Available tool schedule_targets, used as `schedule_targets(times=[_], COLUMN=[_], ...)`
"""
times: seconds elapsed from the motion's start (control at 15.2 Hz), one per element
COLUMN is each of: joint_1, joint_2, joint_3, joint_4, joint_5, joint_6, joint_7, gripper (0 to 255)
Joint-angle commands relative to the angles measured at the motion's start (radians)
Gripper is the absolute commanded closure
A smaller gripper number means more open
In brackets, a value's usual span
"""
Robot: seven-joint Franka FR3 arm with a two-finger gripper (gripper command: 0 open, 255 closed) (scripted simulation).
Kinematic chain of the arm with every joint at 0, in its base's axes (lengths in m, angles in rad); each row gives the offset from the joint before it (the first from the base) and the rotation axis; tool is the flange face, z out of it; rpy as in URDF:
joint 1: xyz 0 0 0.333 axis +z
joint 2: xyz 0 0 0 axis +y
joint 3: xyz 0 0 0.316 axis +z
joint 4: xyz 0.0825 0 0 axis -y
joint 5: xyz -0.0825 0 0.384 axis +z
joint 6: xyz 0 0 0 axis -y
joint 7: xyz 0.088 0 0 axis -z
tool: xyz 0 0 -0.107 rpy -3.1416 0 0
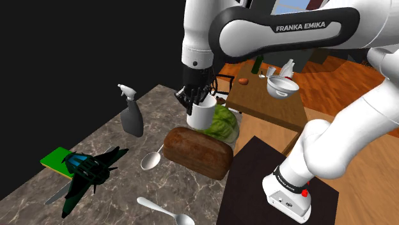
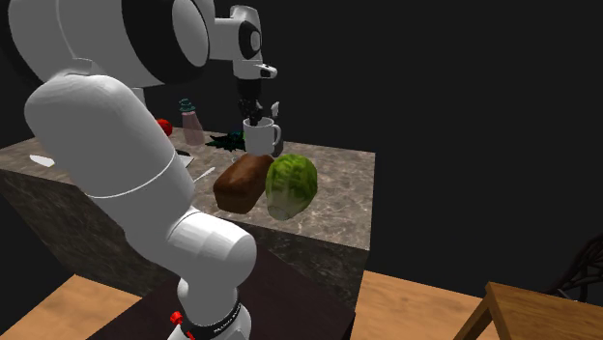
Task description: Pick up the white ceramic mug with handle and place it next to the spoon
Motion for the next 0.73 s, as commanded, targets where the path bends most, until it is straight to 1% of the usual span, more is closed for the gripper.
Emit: schedule_targets(times=[0.0, 0.33, 0.66], joint_1=[0.019, 0.072, 0.128], joint_2=[-0.047, -0.151, -0.236], joint_3=[0.019, 0.072, 0.134], joint_4=[-0.035, -0.121, -0.179], joint_5=[0.02, 0.075, 0.135], joint_6=[-0.008, -0.014, -0.026], joint_7=[0.031, 0.111, 0.2], gripper=[255, 255, 255])
